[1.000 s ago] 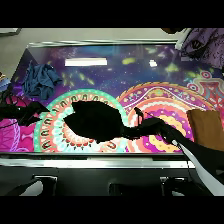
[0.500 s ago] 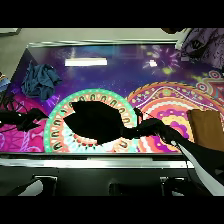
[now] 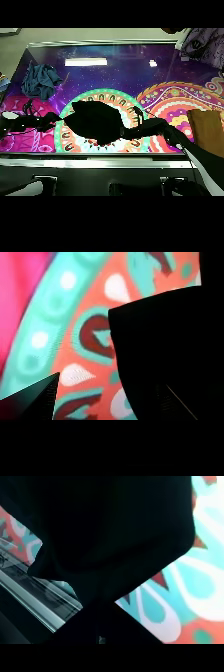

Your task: Fold the clothes and pants, and hang the long-sleeved shirts on hangers.

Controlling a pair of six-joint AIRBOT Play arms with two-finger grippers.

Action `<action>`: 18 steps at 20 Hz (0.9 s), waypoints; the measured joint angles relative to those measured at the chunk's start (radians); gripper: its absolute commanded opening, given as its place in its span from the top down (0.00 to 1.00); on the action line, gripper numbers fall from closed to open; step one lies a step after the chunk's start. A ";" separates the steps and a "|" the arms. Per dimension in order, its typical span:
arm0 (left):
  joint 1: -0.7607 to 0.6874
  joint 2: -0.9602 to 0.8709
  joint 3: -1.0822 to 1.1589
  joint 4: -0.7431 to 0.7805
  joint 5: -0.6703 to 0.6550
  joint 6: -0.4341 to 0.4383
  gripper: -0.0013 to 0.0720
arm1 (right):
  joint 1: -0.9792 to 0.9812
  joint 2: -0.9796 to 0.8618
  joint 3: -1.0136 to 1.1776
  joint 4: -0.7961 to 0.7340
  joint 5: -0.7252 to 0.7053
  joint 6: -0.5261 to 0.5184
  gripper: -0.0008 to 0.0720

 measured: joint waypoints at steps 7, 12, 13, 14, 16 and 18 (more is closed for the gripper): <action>-0.124 -0.146 0.042 -0.109 0.151 0.071 0.64 | 0.000 0.018 0.000 -0.005 -0.060 0.009 0.95; -0.179 -0.198 0.122 -0.095 0.137 0.074 0.96 | -0.002 0.087 0.032 -0.095 -0.067 0.071 0.95; -0.180 -0.182 0.155 -0.086 0.109 0.076 0.96 | -0.003 0.108 0.062 -0.148 -0.068 0.103 0.95; -0.177 -0.152 0.202 -0.101 0.102 0.076 0.96 | -0.003 0.132 0.109 -0.220 -0.077 0.145 0.95; -0.166 -0.078 0.308 -0.083 0.045 0.061 0.96 | -0.004 0.181 0.240 -0.402 -0.091 0.234 0.95; -0.148 0.019 0.454 -0.047 0.022 0.018 0.96 | -0.004 0.229 0.415 -0.607 -0.129 0.320 0.95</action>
